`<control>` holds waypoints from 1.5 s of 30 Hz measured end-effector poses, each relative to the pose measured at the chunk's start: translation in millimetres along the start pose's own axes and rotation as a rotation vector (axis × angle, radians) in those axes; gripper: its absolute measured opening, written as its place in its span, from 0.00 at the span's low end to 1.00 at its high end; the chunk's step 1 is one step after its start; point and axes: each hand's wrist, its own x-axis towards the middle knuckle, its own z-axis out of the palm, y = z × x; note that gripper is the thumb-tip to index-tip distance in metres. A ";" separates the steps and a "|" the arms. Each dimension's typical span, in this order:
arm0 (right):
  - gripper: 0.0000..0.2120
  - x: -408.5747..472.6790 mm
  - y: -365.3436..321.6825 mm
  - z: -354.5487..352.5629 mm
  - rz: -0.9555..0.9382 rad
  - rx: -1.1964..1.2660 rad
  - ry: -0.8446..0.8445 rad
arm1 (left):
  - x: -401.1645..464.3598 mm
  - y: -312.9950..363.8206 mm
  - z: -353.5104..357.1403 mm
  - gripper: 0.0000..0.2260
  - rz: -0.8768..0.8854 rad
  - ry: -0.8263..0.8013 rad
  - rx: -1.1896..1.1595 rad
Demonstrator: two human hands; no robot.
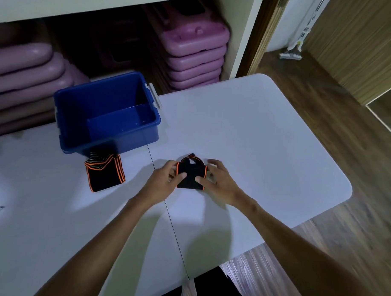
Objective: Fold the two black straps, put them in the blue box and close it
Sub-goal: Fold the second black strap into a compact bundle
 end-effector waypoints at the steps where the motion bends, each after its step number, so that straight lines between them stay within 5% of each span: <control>1: 0.19 4.9 -2.1 -1.1 0.035 0.055 -0.013 | 5.2 0.5 2.0 0.15 -0.043 0.005 -0.025; 5: 0.19 14.2 -9.0 -9.5 0.076 0.215 0.018 | 21.9 3.8 7.1 0.22 -0.138 -0.039 -0.082; 9: 0.33 13.7 -13.8 -9.1 0.082 0.285 0.046 | 24.2 11.5 -0.3 0.10 -0.206 -0.085 -0.187; 14: 0.26 -7.7 -20.0 1.8 -0.174 0.055 0.218 | -2.5 12.0 -5.5 0.16 0.135 0.177 -0.051; 18: 0.27 -26.2 -0.1 23.7 -0.345 -0.183 0.098 | -35.9 -17.5 11.0 0.18 0.259 0.117 0.362; 21: 0.28 -36.8 14.4 32.1 -0.327 -0.207 0.051 | -53.7 -33.8 22.0 0.21 0.254 0.082 0.275; 26: 0.12 -37.4 -5.2 30.8 -0.113 0.098 0.196 | -46.9 -16.3 26.0 0.09 -0.048 0.289 -0.232; 30: 0.21 -19.9 -27.1 29.2 0.175 0.254 0.201 | -28.1 -1.9 24.9 0.16 -0.336 0.333 -0.393; 34: 0.11 -5.0 -31.2 24.1 0.273 0.219 0.245 | -16.9 -7.0 28.1 0.14 -0.408 0.436 -0.288; 39: 0.15 7.1 -33.4 19.7 0.374 0.248 0.149 | -12.1 -1.5 23.0 0.10 -0.406 0.326 -0.236; 45: 0.09 16.8 -33.7 14.7 0.282 0.368 0.140 | -17.7 2.8 12.4 0.07 -0.420 0.345 -0.462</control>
